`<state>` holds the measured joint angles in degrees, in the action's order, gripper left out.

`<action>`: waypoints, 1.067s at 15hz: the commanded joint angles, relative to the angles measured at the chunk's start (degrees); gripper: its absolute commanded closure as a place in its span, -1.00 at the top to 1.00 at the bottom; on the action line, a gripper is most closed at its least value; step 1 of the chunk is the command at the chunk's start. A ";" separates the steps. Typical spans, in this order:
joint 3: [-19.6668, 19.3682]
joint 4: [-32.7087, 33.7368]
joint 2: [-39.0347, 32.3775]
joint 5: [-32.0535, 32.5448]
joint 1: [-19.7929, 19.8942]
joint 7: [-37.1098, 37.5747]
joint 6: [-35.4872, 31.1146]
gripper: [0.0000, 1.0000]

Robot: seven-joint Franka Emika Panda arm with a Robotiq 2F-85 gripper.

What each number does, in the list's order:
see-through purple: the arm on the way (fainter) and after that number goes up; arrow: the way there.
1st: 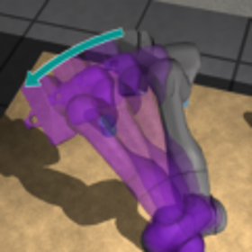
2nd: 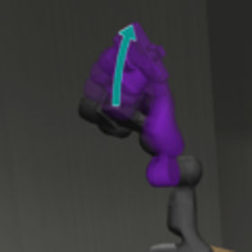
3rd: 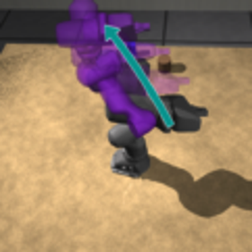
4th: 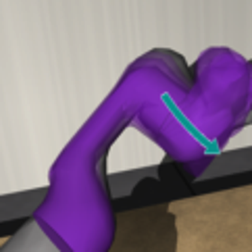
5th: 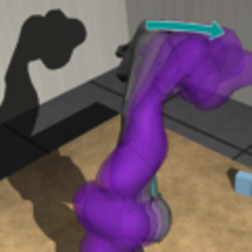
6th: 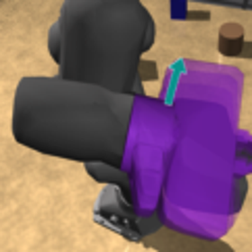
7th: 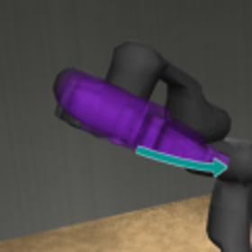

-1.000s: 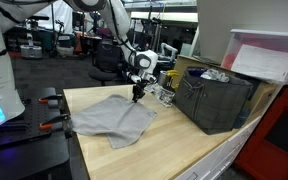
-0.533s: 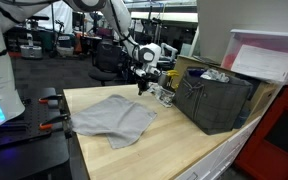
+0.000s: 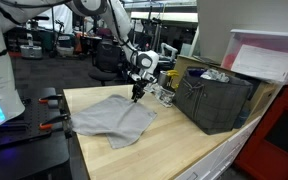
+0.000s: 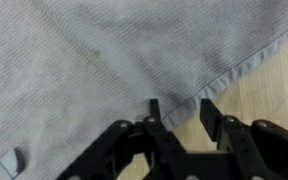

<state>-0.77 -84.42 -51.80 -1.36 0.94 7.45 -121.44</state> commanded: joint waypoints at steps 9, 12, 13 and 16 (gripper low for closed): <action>-0.57 1.48 -1.76 -1.25 -0.46 2.62 1.56 -0.94; 0.37 5.49 -2.33 -1.11 -1.25 2.25 2.15 -0.94; 0.54 7.14 -2.64 -0.83 -1.73 2.21 2.42 -0.94; 0.43 12.37 -3.05 0.30 -3.62 1.95 3.29 -0.94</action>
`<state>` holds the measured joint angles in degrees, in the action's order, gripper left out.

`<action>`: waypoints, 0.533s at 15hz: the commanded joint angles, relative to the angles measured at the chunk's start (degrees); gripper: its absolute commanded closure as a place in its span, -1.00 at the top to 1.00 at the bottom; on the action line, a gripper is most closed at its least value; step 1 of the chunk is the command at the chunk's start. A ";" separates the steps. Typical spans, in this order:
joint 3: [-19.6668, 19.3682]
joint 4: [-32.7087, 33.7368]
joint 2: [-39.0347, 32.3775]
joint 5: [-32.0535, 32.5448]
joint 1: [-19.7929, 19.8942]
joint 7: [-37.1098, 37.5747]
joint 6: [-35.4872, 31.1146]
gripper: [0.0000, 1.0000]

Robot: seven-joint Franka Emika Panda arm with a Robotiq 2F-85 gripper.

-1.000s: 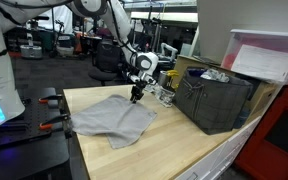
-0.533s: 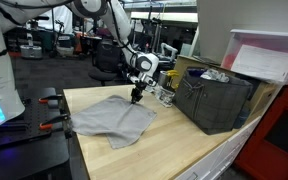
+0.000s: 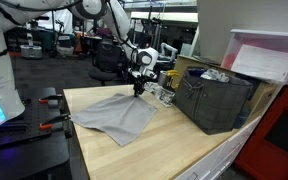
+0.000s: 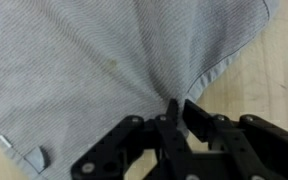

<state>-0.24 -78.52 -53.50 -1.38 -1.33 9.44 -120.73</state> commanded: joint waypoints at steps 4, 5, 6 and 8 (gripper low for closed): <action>-0.04 11.69 -1.61 0.78 -2.78 -0.68 3.62 -0.24; -0.04 11.76 -1.08 0.85 -2.97 -0.90 3.48 -0.23; -0.32 11.58 -0.41 1.19 -3.19 -0.85 3.43 -0.12; -0.49 10.25 1.34 1.56 -3.22 -0.95 3.36 0.18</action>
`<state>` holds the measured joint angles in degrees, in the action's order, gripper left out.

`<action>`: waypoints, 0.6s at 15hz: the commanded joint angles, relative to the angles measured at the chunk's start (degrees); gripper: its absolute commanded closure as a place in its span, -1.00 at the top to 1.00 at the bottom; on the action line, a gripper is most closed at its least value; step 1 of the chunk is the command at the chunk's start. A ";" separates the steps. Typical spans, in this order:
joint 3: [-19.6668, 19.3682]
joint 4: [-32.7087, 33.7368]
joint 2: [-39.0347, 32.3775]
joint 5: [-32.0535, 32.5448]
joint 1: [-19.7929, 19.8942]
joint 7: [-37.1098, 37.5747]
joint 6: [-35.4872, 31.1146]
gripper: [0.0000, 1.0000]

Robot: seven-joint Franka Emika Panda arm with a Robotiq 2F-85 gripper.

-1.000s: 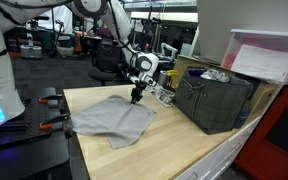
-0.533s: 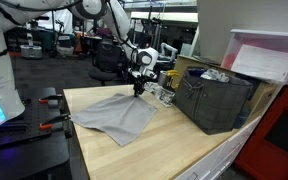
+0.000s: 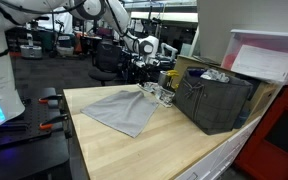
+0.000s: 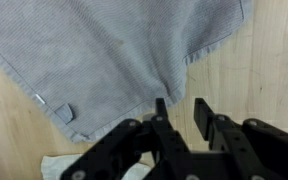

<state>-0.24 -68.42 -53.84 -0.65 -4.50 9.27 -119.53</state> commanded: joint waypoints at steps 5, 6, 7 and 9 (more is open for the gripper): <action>-3.26 -8.03 8.29 1.72 1.41 0.59 -0.23 0.92; -4.20 -10.64 10.60 2.18 1.65 0.64 -0.27 1.00; -5.04 -12.55 12.40 2.81 1.80 0.57 0.57 1.00; -5.80 -18.30 17.22 4.62 2.22 -1.00 0.73 1.00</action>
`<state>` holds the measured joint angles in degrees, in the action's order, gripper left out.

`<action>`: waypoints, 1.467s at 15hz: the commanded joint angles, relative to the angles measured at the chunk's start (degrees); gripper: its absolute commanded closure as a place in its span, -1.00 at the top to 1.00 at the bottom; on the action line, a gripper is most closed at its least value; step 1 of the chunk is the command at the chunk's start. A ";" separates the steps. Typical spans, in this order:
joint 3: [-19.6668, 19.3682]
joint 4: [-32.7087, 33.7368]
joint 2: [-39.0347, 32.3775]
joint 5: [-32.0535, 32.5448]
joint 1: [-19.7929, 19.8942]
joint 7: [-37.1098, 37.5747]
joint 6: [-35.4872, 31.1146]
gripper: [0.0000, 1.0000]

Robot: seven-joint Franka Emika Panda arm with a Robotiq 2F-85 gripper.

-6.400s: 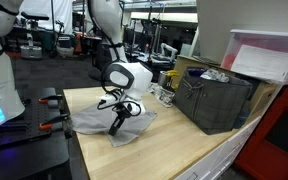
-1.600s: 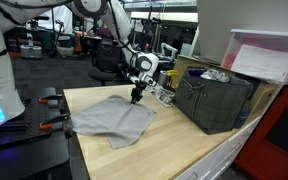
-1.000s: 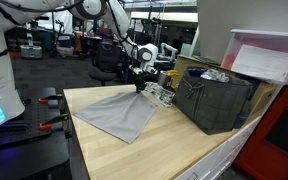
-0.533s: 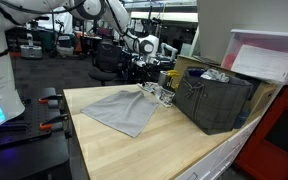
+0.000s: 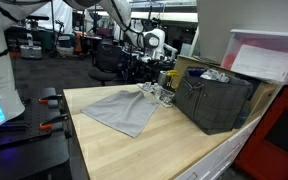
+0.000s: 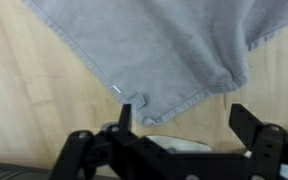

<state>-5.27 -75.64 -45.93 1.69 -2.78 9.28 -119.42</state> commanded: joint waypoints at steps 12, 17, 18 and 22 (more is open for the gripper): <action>1.20 -42.51 43.12 11.57 1.56 -5.38 0.09 1.00; 2.77 -49.84 54.28 12.27 2.13 -4.05 1.56 1.00; 3.06 -50.73 55.97 12.07 2.26 -3.89 2.01 1.00; 4.22 -53.50 60.66 11.82 2.54 -3.49 2.42 1.00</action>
<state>-2.55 -126.00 10.40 12.72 -1.20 4.64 -117.92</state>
